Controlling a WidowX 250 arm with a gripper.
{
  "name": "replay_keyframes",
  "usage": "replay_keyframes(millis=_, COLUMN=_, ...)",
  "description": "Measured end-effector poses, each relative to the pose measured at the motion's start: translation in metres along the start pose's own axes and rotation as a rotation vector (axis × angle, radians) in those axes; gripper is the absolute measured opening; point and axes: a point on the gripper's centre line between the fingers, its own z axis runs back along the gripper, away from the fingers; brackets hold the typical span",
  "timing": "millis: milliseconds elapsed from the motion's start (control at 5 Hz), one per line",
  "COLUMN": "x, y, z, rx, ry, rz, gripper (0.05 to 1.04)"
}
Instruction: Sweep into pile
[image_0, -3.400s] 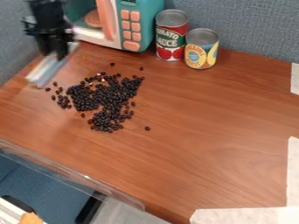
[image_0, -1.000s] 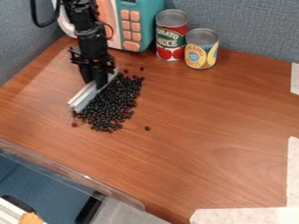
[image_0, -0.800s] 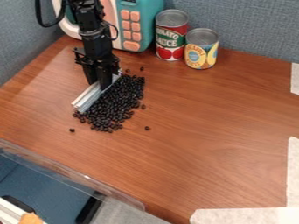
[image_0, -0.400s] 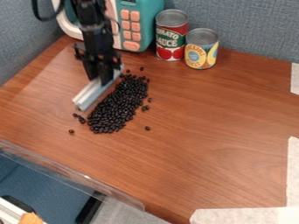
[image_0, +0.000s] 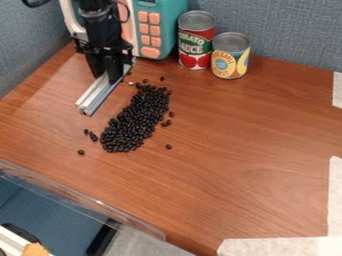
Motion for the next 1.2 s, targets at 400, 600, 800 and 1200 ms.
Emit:
replay_keyframes(millis=400, x=-0.006, y=-0.086, z=-0.002, rx=-0.095, ry=0.016, rz=-0.111, gripper=0.351)
replay_keyframes(millis=600, x=-0.018, y=-0.129, z=-0.012, rx=-0.175, ry=0.041, rz=-0.158, gripper=0.351)
replay_keyframes(millis=800, x=-0.025, y=-0.146, z=-0.019, rx=-0.181, ry=0.047, rz=-0.173, gripper=0.351)
replay_keyframes(millis=1200, x=-0.036, y=-0.161, z=-0.045, rx=-0.183, ry=0.088, rz=-0.230, gripper=0.351)
